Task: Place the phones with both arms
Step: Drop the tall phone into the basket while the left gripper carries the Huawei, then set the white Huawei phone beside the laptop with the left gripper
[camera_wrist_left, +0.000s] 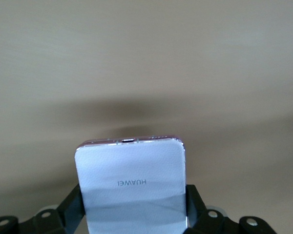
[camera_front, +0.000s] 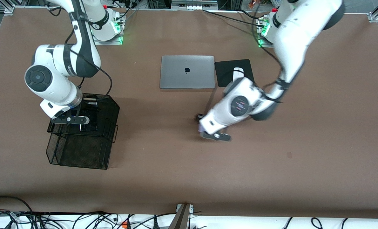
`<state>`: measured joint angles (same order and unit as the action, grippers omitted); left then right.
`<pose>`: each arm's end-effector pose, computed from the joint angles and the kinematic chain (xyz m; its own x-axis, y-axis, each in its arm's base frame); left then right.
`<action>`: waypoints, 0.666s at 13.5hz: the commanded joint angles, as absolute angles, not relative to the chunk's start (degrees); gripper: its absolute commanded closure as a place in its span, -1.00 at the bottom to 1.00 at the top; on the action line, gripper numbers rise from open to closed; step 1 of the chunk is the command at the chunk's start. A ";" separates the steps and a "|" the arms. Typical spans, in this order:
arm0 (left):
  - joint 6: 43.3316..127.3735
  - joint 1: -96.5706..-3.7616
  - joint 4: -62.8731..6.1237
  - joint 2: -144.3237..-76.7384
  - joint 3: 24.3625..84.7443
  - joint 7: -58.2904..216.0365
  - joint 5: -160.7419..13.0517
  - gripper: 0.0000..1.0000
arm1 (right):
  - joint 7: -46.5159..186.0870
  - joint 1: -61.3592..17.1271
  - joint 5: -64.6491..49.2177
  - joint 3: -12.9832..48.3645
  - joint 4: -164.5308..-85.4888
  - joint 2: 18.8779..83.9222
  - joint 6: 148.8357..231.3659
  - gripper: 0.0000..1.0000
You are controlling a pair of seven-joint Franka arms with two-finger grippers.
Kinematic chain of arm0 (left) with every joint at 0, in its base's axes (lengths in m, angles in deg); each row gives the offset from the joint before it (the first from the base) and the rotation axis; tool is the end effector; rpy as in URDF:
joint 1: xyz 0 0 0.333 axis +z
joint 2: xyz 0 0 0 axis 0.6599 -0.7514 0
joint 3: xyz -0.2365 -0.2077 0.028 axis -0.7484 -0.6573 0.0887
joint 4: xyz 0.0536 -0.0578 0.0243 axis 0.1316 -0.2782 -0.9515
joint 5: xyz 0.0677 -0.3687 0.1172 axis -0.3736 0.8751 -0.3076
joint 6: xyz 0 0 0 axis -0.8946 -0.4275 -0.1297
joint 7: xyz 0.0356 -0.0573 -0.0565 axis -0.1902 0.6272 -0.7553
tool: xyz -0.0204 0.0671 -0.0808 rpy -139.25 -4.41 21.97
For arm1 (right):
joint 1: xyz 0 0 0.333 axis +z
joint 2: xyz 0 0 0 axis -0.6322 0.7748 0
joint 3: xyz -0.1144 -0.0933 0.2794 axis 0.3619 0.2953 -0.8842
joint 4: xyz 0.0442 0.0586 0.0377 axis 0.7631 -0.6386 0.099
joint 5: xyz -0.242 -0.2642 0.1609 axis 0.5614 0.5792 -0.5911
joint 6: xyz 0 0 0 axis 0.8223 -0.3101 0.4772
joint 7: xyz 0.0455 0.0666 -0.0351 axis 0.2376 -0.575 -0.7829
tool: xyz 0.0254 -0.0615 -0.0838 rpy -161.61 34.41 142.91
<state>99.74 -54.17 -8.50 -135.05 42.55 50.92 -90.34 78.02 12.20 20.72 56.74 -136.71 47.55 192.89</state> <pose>0.6019 -0.4367 0.2452 0.9967 -0.0527 -0.0624 -0.0313 -0.9524 0.3032 0.5874 0.1014 0.3491 0.9956 -0.0016 -0.0934 0.0098 -0.9926 0.1211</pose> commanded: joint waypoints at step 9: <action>95.42 -53.80 -9.17 -131.51 43.79 43.57 -90.40 -1.00 | 74.64 10.79 14.01 56.71 -131.38 51.58 190.70 -1.00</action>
<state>103.44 -57.33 -8.04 -137.12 43.71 43.57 -90.37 76.03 11.02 14.87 56.71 -134.56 52.26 194.34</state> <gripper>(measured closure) 0.000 0.000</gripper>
